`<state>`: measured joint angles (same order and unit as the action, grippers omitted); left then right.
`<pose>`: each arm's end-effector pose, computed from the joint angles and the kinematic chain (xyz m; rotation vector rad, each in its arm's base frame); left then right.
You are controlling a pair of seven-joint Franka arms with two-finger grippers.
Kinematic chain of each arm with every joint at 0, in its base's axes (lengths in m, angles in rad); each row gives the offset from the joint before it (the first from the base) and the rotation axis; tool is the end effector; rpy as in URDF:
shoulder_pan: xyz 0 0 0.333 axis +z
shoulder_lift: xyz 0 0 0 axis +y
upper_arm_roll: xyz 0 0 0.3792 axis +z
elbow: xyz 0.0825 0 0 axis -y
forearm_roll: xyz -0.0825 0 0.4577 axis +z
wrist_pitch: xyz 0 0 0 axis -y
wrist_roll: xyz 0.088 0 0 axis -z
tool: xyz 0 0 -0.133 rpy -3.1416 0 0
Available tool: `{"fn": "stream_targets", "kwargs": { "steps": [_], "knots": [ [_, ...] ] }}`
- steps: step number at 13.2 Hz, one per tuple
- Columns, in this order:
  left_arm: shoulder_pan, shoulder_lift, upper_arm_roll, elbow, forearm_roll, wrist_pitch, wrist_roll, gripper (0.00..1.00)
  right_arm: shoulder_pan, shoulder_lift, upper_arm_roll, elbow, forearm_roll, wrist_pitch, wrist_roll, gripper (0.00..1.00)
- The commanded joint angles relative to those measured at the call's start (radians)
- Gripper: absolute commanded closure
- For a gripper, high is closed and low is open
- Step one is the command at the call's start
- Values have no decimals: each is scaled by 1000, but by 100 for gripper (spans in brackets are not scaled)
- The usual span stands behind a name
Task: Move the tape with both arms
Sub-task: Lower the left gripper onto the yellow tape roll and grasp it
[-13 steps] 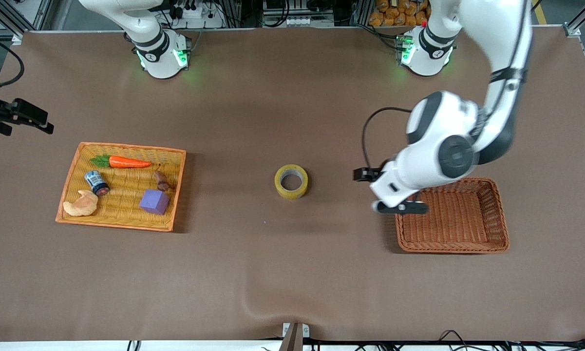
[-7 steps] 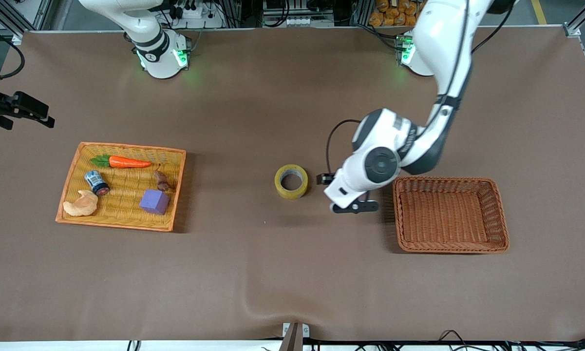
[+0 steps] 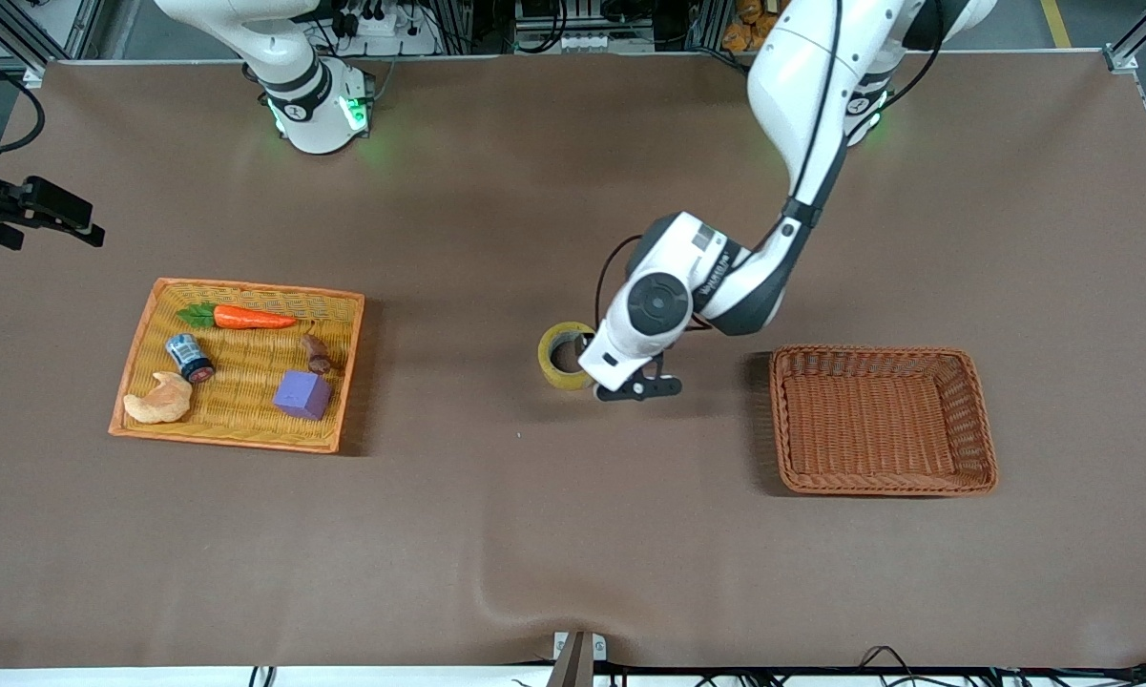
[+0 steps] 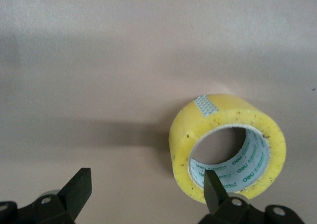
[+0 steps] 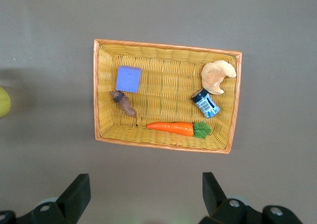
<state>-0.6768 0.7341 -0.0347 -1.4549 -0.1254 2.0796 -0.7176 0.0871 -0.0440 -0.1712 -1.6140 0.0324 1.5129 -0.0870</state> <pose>0.6101 -0.5320 0.2204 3.1017 0.1256 -0.2606 0.6019 -0.0486 0.6602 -3.0958 -0.0065 0.0838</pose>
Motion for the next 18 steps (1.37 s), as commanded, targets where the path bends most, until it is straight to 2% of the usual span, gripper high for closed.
{"fn": "stream_targets", "kwargs": {
  "steps": [1,5,11,12,13,14,18],
  "knots": [
    [-41,45,13,24,96,13,-94,0,-36,-14,13,0,0,-20,-8,0],
    [-58,80,13,25,128,115,-206,0,-38,-14,13,8,-9,-34,-8,0],
    [-66,100,13,25,141,157,-226,0,-38,-8,12,14,-9,-33,-8,0],
    [-70,99,13,24,157,157,-244,33,-38,-8,12,14,-9,-34,-10,0],
    [-70,99,13,24,173,157,-256,77,-39,-10,12,16,-9,-34,-10,0],
    [-70,97,13,22,185,157,-256,100,-40,-8,12,22,-9,-34,-10,0],
    [-69,96,13,19,210,157,-255,100,-38,-7,12,22,-19,-33,-8,0]
  ]
}}
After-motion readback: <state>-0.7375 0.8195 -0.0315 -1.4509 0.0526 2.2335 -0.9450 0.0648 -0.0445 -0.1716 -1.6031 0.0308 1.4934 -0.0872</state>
